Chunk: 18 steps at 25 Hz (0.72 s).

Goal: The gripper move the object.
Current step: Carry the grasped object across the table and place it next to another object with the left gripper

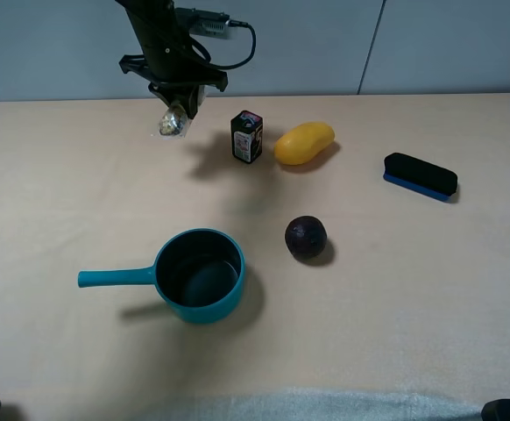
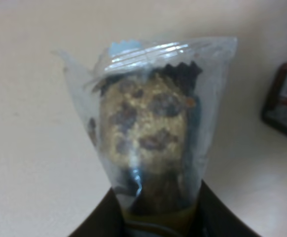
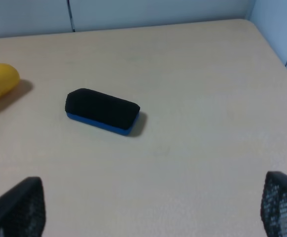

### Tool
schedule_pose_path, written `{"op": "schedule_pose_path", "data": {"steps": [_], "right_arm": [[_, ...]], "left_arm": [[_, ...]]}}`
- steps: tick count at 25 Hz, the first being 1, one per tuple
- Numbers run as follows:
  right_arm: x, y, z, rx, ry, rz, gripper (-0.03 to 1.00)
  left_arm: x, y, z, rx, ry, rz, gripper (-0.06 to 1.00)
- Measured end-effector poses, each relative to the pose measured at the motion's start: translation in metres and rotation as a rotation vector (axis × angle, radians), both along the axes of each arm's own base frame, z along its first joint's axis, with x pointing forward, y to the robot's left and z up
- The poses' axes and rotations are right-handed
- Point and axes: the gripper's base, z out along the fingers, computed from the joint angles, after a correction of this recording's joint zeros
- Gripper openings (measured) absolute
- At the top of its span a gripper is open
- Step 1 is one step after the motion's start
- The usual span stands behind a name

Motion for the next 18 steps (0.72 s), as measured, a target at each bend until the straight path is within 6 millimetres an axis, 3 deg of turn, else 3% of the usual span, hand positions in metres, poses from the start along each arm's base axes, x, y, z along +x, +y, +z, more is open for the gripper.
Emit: {"op": "schedule_pose_path", "data": {"steps": [10,18], "right_arm": [[0.000,0.000,0.000,0.000,0.000,0.000,0.66],[0.000,0.000,0.000,0.000,0.000,0.000,0.66]], "left_arm": [[-0.006,-0.036,0.044,0.012,-0.087,-0.090,0.24],[-0.026,-0.070,0.049,0.016,-0.090,-0.173,0.24]]}}
